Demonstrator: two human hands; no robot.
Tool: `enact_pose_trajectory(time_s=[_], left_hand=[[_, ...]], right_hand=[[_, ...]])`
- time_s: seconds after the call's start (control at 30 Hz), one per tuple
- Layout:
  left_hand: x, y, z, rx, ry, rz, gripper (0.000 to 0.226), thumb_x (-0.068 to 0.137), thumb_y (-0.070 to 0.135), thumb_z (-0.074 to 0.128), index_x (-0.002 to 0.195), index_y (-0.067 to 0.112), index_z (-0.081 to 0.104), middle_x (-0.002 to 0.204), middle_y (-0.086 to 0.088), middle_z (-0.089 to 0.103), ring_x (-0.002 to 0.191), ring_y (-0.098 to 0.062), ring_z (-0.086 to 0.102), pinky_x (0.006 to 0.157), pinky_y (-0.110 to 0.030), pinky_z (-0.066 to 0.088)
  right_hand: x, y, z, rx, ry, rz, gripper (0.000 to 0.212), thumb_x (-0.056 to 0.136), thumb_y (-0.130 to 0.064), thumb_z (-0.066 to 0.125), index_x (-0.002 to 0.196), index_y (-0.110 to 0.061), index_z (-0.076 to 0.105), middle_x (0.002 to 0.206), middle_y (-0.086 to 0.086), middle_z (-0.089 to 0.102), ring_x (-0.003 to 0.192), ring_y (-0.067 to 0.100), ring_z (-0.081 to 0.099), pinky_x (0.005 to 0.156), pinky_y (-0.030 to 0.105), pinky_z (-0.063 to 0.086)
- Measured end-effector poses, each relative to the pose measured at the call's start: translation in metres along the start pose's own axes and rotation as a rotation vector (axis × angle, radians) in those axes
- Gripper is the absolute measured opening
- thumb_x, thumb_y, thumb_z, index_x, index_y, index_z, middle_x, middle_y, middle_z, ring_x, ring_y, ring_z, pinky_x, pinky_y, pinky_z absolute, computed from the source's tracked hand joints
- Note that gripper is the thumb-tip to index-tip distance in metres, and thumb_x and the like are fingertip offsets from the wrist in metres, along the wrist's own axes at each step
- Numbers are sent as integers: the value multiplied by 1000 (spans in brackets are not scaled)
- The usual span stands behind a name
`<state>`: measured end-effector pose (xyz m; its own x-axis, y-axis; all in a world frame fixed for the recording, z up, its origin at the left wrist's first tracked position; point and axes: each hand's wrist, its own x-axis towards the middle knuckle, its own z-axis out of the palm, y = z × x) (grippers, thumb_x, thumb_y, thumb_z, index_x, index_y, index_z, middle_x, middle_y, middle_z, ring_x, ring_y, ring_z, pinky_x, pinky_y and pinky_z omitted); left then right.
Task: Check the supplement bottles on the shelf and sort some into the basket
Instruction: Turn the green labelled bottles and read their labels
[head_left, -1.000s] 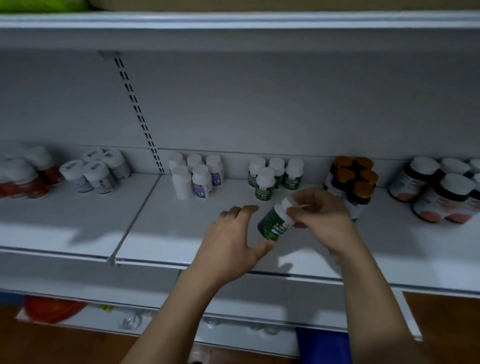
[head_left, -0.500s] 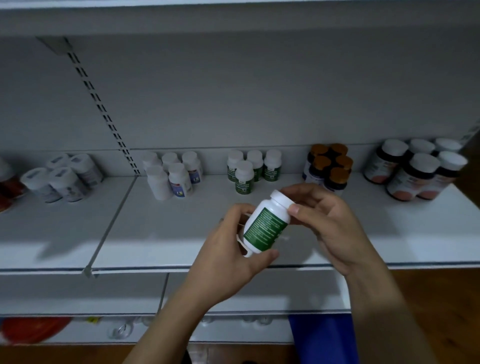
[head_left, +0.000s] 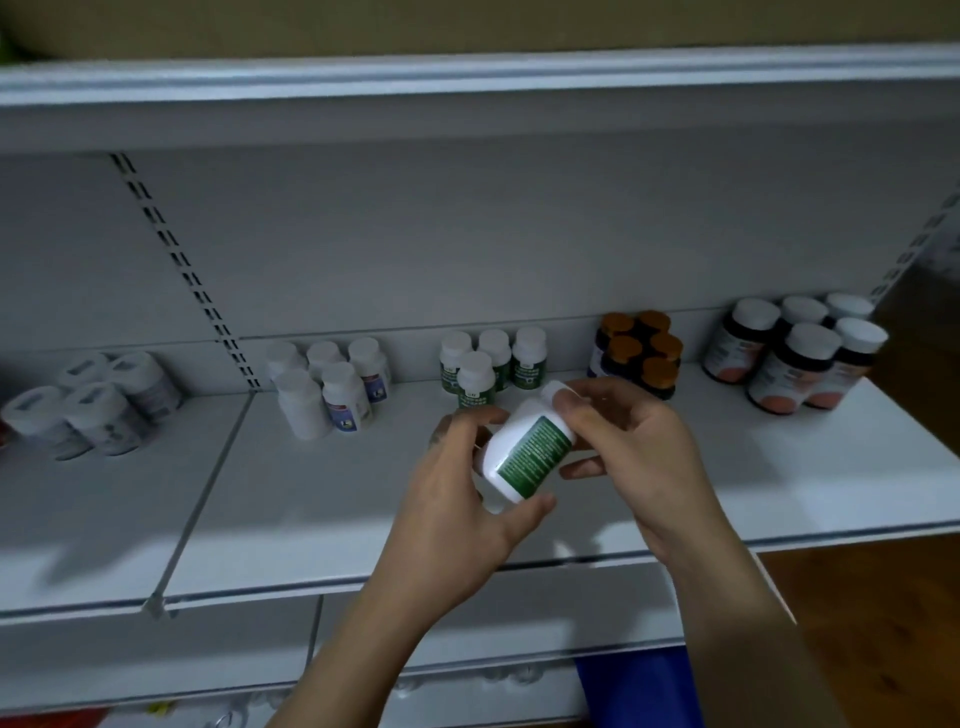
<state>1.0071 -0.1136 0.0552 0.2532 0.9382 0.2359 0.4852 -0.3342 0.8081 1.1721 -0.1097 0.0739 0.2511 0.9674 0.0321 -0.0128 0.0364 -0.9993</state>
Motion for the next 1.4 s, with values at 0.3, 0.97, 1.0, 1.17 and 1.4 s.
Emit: enact_pose_trajectory(time_s=[0.3,0.97,1.0,1.17,1.4], left_hand=[[14,-9,-10,43,11,32,66,69,37,84,119,41,41,110,14,52,97,1,52,73,-6,40],[1,-7,-7,-168,-265,-31,67,95,32,54,146,50,15,107,11,60,81,-14,60,77,-34,52],[0,-6,-7,-191,-286,-48,68,96,32,50,147,51,10,107,12,59,78,-10,58,77,-32,52],[-4,-3,-3,-249,-284,-53,72,89,38,47,150,46,9,116,23,52,88,0,56,80,-23,50],[-7,-5,5,-112,-169,-15,84,79,38,77,145,39,25,124,18,52,96,7,54,76,-10,42]], right_hand=[[10,-8,18,4,31,-31,9,84,-21,73,92,-19,71,80,-5,73,76,11,71,59,27,56],[15,-6,0,78,-215,22,21,89,-8,63,96,-25,75,99,-2,75,96,14,69,80,32,54],[15,-6,-1,96,-246,33,21,88,-9,63,95,-25,75,101,-1,74,97,15,69,80,30,53],[14,-3,-6,214,-364,94,25,78,-12,68,101,-18,73,106,7,73,96,19,67,79,29,56],[12,-6,5,88,-210,59,15,81,-10,72,93,-18,71,78,-5,72,72,8,69,59,21,51]])
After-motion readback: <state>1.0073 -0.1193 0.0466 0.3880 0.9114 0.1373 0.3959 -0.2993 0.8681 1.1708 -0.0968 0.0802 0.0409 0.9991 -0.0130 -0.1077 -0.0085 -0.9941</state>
